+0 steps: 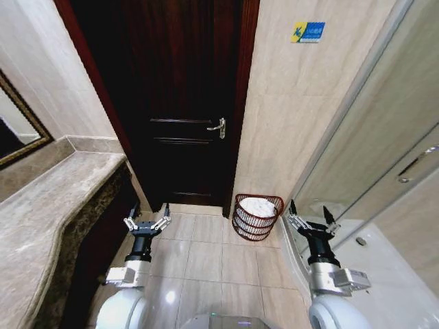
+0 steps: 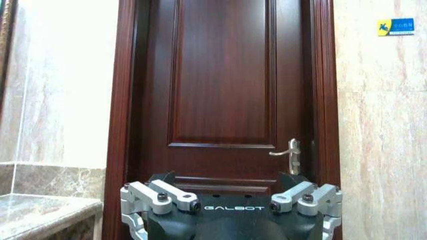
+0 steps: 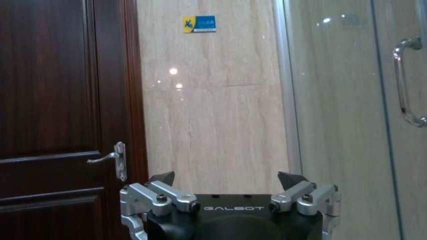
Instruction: Discard the used towel into the hamper.
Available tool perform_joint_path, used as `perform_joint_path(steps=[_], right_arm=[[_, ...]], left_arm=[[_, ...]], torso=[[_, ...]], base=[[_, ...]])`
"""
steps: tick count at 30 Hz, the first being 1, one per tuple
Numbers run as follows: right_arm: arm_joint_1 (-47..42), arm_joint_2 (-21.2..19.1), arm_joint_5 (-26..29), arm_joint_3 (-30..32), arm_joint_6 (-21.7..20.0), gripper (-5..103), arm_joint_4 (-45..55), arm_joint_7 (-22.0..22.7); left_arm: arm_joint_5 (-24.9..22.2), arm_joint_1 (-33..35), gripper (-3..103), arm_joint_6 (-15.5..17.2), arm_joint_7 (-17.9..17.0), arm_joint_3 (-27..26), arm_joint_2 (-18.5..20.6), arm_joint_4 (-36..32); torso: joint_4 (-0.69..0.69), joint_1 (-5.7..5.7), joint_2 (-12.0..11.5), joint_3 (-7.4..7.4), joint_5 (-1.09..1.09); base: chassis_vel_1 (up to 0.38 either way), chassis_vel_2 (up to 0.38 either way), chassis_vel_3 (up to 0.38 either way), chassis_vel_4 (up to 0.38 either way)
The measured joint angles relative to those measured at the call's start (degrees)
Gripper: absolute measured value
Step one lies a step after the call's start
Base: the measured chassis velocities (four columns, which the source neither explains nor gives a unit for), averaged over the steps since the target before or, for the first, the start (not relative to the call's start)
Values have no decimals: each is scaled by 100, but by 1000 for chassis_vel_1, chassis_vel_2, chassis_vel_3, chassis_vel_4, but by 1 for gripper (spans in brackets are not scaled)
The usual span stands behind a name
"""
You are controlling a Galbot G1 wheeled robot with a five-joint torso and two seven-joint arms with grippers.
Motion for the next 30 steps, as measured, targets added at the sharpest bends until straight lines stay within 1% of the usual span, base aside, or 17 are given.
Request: perform_joint_path(steps=[4, 18, 30], right_arm=[[-17, 9, -16, -14, 0, 100, -13, 4], [-63, 59, -132, -54, 67, 100, -69, 5], [-107, 30, -140, -20, 131, 100, -125, -27]], left_arm=[[18, 21, 100, 6, 14, 61, -75, 5], [34, 176, 100, -54, 57, 43, -95, 24], [36, 168, 100, -79, 110, 37, -109, 27]], torso=[[1, 0, 0, 0, 0], [1, 0, 0, 0, 1], [1, 0, 0, 0, 0]], base=[[68, -61, -81, 75], [61, -62, -65, 59], [64, -70, -69, 62]])
